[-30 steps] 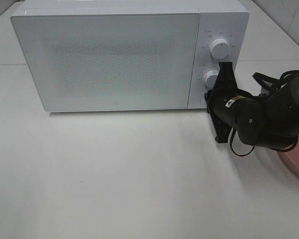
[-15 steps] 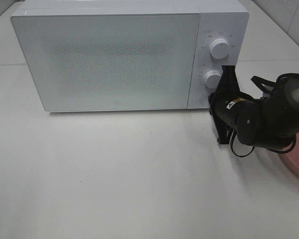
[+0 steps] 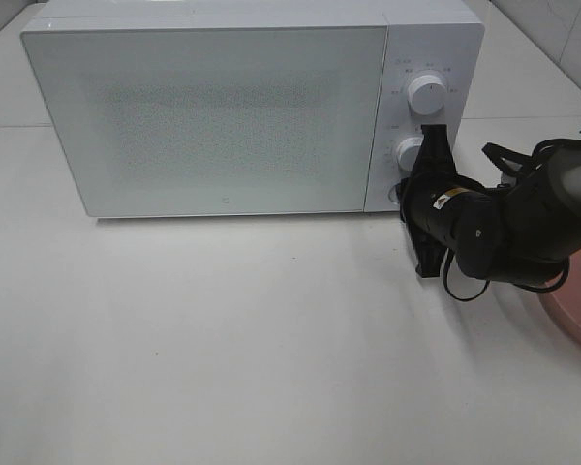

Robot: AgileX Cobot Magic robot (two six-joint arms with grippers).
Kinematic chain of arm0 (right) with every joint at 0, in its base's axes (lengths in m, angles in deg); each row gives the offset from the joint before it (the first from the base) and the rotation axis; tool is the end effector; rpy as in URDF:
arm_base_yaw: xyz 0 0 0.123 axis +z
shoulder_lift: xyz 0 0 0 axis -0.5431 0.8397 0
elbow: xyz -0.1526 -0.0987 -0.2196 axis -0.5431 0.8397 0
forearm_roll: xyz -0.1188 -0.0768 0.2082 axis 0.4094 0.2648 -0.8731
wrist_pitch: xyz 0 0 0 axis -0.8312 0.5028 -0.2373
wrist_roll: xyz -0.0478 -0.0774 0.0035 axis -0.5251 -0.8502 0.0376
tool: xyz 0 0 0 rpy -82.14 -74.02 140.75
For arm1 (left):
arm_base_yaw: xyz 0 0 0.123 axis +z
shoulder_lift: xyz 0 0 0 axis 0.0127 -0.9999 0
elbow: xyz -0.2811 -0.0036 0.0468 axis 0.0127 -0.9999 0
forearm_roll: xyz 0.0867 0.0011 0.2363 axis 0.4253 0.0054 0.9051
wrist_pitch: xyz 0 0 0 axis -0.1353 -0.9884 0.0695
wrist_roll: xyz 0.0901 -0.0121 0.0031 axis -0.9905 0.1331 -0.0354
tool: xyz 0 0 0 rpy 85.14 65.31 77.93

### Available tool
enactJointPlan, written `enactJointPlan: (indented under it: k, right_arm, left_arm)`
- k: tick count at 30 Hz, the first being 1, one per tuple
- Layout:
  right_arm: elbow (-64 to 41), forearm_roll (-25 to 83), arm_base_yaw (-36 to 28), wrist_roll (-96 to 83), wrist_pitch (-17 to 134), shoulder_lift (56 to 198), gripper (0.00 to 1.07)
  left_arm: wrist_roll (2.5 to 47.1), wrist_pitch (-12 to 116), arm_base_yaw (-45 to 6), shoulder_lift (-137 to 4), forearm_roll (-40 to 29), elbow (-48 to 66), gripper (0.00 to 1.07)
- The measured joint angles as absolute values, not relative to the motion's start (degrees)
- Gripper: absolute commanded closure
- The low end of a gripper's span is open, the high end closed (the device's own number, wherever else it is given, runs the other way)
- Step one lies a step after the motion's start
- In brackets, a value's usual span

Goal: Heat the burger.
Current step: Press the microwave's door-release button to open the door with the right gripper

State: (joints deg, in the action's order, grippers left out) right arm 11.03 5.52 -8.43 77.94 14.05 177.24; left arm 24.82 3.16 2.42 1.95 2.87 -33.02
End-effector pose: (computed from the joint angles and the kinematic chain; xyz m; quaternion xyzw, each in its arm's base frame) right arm 0.3393 0.1248 0.0895 0.5529 0.6225 0.4073 0.3753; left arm -0.0045 -0.0092 0.2781 0.0065 0.8475 -0.0249 0.5302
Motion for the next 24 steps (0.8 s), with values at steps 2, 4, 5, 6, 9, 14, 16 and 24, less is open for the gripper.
enactJointPlan:
  k: [2,4,5,6,9,14,16,24]
  right_arm:
    - [11.0,5.5,-8.4,77.9,13.5,177.4,1.07]
    - [11.0,5.5,-8.4,77.9,13.3,177.5,1.07]
    - [10.9,5.5,-8.4,77.9,13.2,177.5,1.07]
    - [10.7,5.3,-8.4,77.9,13.3,177.6,1.07]
    - [9.8,4.8,-8.3,77.9,13.5,178.6,1.07]
    - [8.5,4.4,-8.1,77.8,12.2,180.7,1.07]
    - [8.0,3.9,-8.0,77.6,11.2,181.0,1.07]
    - [8.0,2.0,-7.5,77.3,8.7,181.6,1.07]
  left_arm:
    - [24.8,3.2,2.4,2.0,2.9,-33.0,0.06]
    - [24.8,3.2,2.4,2.0,2.9,-33.0,0.06]
    - [24.8,3.2,2.4,2.0,2.9,-33.0,0.06]
    - [24.8,3.2,2.4,2.0,2.9,-33.0,0.06]
    - [24.8,3.2,2.4,2.0,2.9,-33.0,0.06]
    - [24.8,3.2,2.4,2.0,2.9,-33.0,0.06]
    - [24.8,3.2,2.4,2.0,2.9,-33.0,0.06]
    - [24.8,3.2,2.4,2.0,2.9,-33.0,0.06]
